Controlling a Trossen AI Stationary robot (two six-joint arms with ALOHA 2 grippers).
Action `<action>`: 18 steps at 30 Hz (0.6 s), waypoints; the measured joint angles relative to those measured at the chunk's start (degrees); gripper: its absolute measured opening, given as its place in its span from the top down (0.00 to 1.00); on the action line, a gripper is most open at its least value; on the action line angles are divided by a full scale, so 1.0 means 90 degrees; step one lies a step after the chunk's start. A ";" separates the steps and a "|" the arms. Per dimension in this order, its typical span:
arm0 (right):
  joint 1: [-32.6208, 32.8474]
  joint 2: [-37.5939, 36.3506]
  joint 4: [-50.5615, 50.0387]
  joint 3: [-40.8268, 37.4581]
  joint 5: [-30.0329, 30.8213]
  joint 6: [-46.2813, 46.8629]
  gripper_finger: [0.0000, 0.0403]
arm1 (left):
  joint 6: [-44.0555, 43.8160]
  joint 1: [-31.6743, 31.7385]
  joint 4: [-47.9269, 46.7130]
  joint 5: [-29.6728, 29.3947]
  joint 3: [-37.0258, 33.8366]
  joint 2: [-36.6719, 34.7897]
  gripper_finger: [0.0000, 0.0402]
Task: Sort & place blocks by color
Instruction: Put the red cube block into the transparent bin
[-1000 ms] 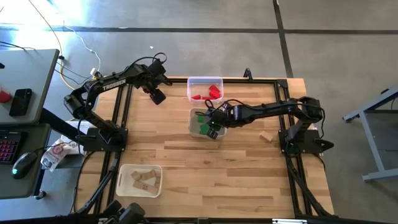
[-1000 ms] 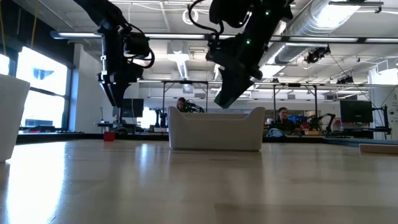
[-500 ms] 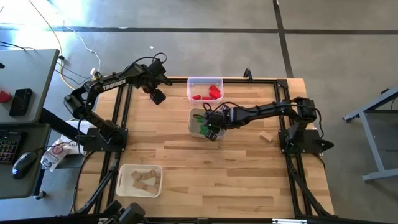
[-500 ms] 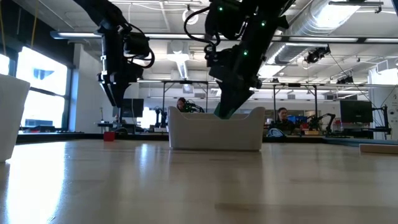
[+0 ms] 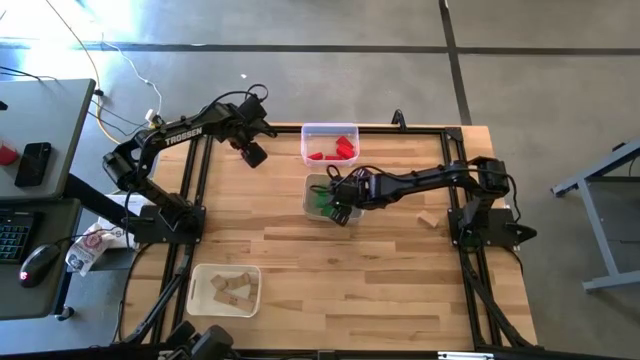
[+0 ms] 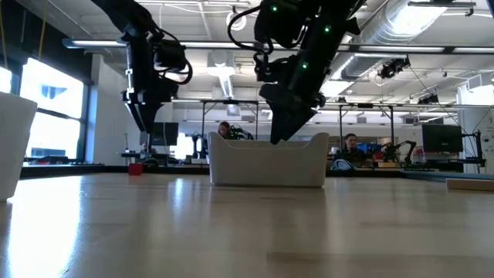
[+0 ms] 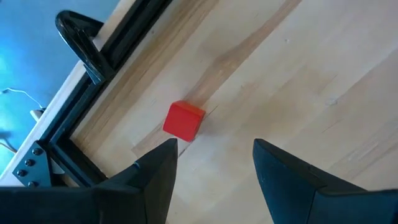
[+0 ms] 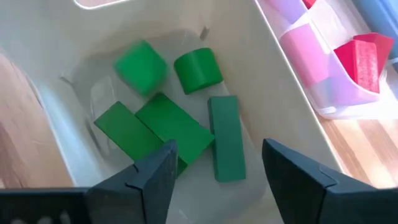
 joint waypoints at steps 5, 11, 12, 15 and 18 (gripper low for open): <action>0.0001 0.0000 -0.0001 0.0000 -0.0028 0.0031 0.46 | -0.0010 0.0002 0.0080 -0.0004 0.0000 0.0000 0.50; 0.0001 -0.0002 -0.0004 0.0000 -0.0259 0.0017 0.48 | -0.0802 0.0034 0.0214 -0.0198 0.0000 0.0000 0.45; 0.0001 -0.0002 -0.0004 0.0000 -0.0261 0.0012 0.48 | -0.1123 0.0052 0.0238 -0.0284 0.0000 0.0001 0.44; 0.0001 -0.0002 -0.0004 0.0000 -0.0261 0.0005 0.49 | -0.1749 0.0101 0.0232 -0.0378 0.0000 0.0090 0.44; 0.0001 -0.0002 -0.0010 0.0000 -0.0263 0.0005 0.49 | -0.1856 0.0155 0.0222 -0.0230 0.0000 0.0249 0.45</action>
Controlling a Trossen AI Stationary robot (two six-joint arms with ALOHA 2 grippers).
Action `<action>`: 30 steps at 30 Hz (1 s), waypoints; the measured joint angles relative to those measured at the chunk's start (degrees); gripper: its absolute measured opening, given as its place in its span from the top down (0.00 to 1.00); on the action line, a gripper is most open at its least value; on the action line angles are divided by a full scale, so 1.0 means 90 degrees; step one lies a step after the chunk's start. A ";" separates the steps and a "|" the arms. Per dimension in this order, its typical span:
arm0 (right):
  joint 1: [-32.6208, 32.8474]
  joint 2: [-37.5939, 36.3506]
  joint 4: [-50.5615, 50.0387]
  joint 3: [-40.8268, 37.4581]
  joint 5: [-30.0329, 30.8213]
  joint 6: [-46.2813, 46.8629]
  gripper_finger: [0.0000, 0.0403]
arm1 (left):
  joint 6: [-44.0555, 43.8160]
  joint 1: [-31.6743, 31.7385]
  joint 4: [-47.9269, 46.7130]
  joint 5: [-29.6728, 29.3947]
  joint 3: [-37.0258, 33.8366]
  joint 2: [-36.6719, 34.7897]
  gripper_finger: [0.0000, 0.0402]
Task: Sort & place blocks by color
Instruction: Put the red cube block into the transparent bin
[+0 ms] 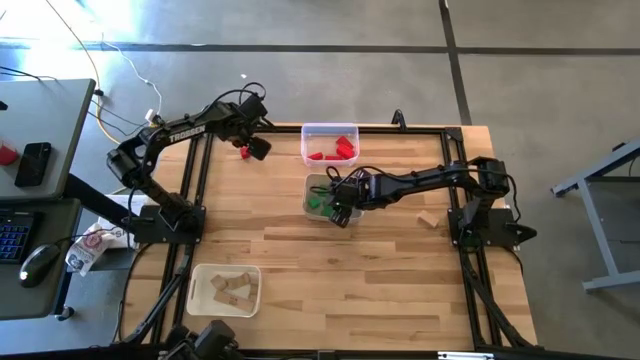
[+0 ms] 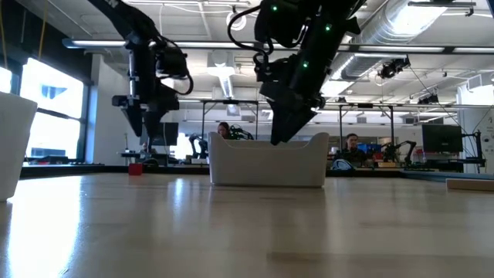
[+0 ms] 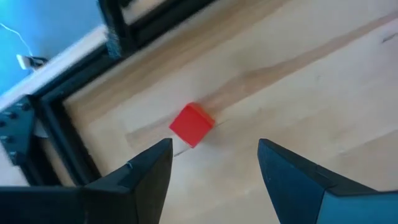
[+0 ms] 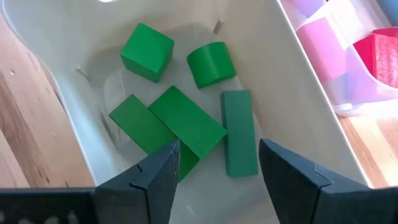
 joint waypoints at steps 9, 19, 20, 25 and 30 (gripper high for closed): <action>0.0002 -0.0002 -0.0098 0.0000 -0.0057 0.0039 0.49 | 0.0947 0.0007 -0.0062 0.0106 0.0002 0.0733 0.45; 0.0002 -0.0002 -0.0094 0.0000 -0.0067 0.0039 0.49 | 0.1371 0.0018 -0.0087 -0.0456 0.0000 0.1291 0.45; 0.0002 -0.0002 -0.0093 0.0000 -0.0067 0.0039 0.49 | 0.1426 0.0025 -0.0082 -0.0458 0.0000 0.1311 0.45; 0.0002 -0.0002 -0.0091 0.0000 -0.0067 0.0039 0.49 | 0.1677 0.0110 -0.0071 -0.0389 0.0002 0.1328 0.45; 0.0002 -0.0005 -0.0091 0.0000 -0.0067 0.0041 0.49 | 0.1805 0.0326 -0.0067 -0.0239 0.0002 0.1328 0.45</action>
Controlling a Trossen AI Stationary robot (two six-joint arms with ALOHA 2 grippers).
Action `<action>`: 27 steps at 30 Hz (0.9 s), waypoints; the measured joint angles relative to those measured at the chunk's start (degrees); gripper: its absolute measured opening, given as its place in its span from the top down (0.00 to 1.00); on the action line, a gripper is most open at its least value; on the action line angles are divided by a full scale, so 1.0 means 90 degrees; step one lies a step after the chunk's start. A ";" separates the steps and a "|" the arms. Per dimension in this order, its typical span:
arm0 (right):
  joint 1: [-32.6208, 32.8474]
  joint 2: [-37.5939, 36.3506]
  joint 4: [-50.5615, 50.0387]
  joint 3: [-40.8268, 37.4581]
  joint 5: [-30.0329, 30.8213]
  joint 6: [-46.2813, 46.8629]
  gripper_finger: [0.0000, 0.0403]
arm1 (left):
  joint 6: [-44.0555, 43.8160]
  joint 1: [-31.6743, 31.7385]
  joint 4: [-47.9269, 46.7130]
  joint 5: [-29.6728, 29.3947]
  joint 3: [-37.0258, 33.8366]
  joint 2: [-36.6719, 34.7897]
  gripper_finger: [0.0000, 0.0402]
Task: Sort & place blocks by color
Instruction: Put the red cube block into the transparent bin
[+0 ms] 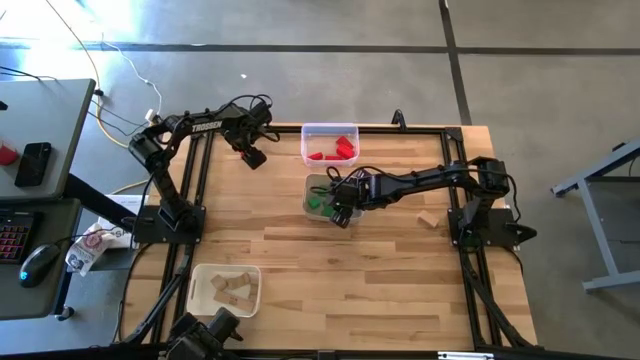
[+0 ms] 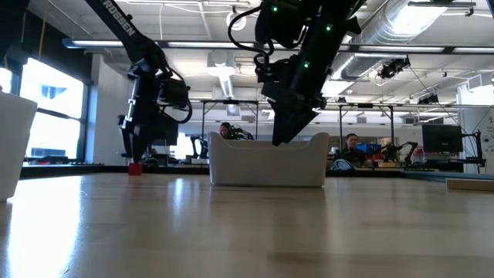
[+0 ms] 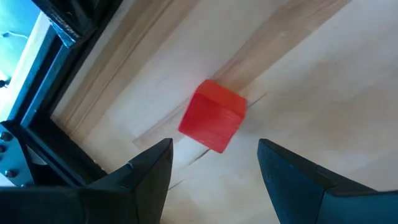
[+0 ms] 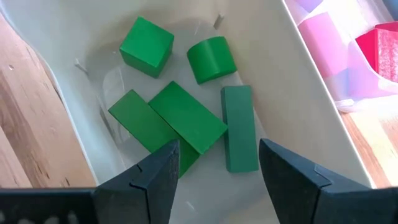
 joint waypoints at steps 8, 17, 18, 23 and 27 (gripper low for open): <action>0.0000 -0.0002 0.0003 0.0000 0.0002 0.0000 0.49 | 0.0357 0.0202 -0.0007 0.0376 0.0000 0.0000 0.45; -0.0002 -0.0002 0.0148 0.0000 -0.0023 0.0000 0.49 | 0.0478 0.0191 0.0085 0.0250 0.0000 0.0082 0.45; 0.0000 -0.0002 0.0151 -0.0001 -0.0050 0.0002 0.49 | 0.0490 0.0191 0.0087 0.0250 0.0000 0.0110 0.45; 0.0000 -0.0002 0.0148 0.0000 -0.0119 0.0002 0.49 | 0.0588 0.0189 0.0135 0.0229 0.0000 0.0264 0.45; 0.0000 -0.0002 0.0150 0.0000 -0.0153 0.0002 0.49 | 0.0594 0.0189 0.0362 0.0117 0.0000 0.0274 0.45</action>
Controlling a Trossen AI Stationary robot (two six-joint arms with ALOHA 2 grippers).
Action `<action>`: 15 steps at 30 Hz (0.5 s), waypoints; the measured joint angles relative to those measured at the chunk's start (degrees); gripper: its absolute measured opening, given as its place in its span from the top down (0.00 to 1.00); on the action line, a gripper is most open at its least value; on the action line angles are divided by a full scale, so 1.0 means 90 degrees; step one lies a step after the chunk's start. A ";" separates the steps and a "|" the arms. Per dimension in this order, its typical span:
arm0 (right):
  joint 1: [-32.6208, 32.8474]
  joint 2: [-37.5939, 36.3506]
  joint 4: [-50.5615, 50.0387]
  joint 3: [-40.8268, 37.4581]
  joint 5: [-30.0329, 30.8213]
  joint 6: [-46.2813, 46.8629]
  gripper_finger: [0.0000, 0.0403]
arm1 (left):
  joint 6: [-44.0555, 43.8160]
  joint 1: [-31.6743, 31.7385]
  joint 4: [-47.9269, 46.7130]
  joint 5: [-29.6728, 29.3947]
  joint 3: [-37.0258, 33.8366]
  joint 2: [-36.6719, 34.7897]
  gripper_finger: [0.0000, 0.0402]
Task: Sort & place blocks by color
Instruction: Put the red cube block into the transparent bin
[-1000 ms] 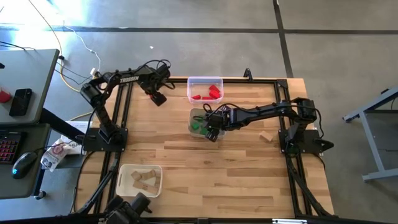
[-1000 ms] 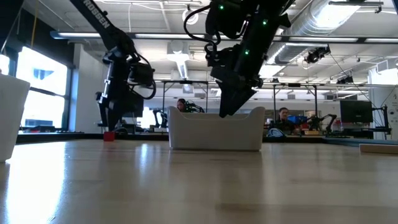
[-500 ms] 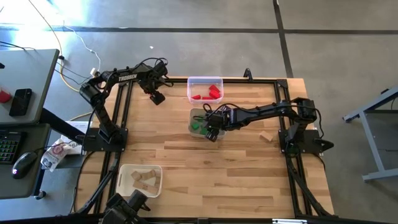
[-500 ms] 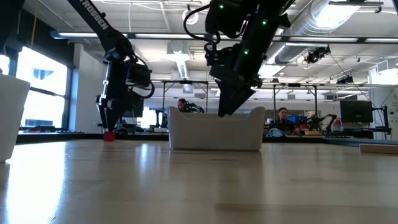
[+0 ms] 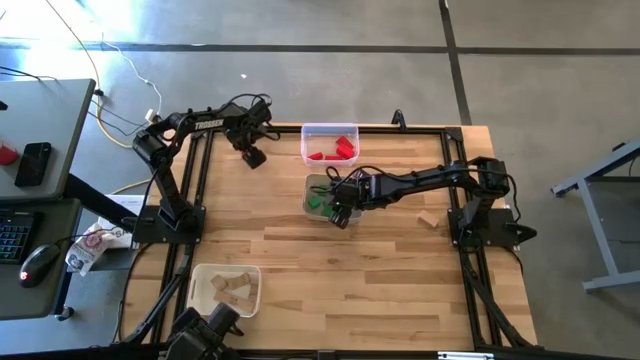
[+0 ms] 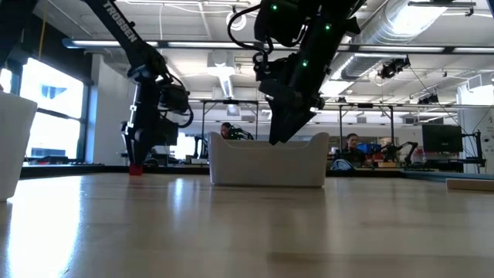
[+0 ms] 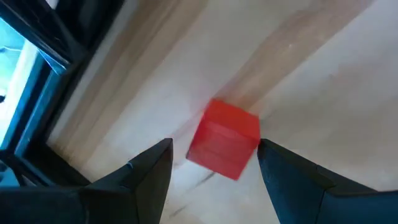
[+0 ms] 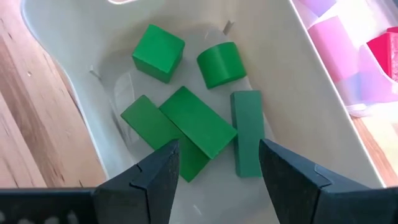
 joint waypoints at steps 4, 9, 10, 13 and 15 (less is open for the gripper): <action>-0.0002 0.0000 0.0001 -0.0002 -0.0015 0.0000 0.49 | 0.0038 0.0000 0.0043 0.0010 0.0000 0.0000 0.45; 0.0000 0.0000 0.0001 0.0000 -0.0015 0.0000 0.49 | 0.0127 0.0000 0.0040 0.0153 0.0000 0.0000 0.45; 0.0000 0.0000 0.0000 -0.0001 -0.0016 -0.0001 0.49 | 0.0159 0.0000 0.0040 0.0185 0.0000 0.0000 0.45; 0.0000 0.0000 0.0001 -0.0002 -0.0017 -0.0001 0.49 | 0.0159 0.0000 0.0039 0.0189 0.0000 0.0000 0.45; 0.0000 0.0000 0.0001 -0.0002 -0.0024 0.0000 0.49 | 0.0159 0.0000 0.0039 0.0187 0.0000 0.0000 0.45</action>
